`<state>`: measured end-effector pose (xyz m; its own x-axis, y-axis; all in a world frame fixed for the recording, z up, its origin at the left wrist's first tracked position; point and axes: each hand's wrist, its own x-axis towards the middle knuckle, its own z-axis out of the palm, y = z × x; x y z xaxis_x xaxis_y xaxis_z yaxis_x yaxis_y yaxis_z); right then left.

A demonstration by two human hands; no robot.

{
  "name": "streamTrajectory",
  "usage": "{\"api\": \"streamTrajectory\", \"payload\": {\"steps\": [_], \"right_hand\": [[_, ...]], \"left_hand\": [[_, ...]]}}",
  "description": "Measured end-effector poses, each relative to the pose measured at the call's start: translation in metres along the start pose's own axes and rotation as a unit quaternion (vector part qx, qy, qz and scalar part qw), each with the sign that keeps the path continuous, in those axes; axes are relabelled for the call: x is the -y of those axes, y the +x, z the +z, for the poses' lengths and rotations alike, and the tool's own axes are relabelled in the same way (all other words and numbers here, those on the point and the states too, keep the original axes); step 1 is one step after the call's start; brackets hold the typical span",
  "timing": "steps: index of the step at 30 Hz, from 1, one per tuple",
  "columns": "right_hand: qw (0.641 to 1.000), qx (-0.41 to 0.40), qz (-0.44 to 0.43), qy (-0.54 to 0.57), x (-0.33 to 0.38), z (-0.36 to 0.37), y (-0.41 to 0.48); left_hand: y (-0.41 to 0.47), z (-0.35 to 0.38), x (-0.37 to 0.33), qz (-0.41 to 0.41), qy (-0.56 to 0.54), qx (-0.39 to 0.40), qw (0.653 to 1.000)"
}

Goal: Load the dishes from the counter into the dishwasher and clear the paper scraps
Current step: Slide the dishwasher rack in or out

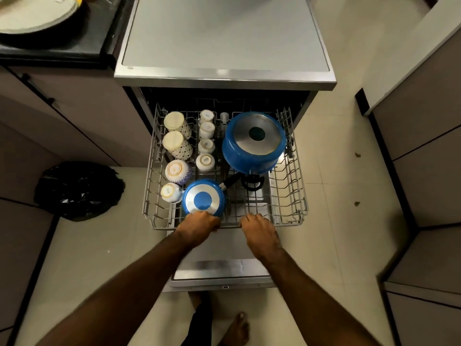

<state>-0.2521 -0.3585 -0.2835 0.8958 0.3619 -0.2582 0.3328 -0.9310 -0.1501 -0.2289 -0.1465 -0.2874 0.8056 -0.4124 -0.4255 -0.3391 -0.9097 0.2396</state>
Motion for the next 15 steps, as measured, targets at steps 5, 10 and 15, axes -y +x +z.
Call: {"api": "streamTrajectory", "payload": {"steps": [5,10,15], "right_hand": [[0.999,-0.018,0.028,-0.022,0.002,-0.014,0.033],[0.997,-0.023,0.05,-0.053,-0.006,-0.041,0.088],[0.995,-0.02,0.06,-0.08,-0.013,-0.056,0.137]], "left_hand": [[0.02,-0.02,0.018,0.002,0.007,-0.04,0.999],[0.066,-0.048,0.034,-0.045,-0.001,-0.037,0.998],[0.106,-0.07,0.064,-0.055,0.026,-0.068,0.996]]}}
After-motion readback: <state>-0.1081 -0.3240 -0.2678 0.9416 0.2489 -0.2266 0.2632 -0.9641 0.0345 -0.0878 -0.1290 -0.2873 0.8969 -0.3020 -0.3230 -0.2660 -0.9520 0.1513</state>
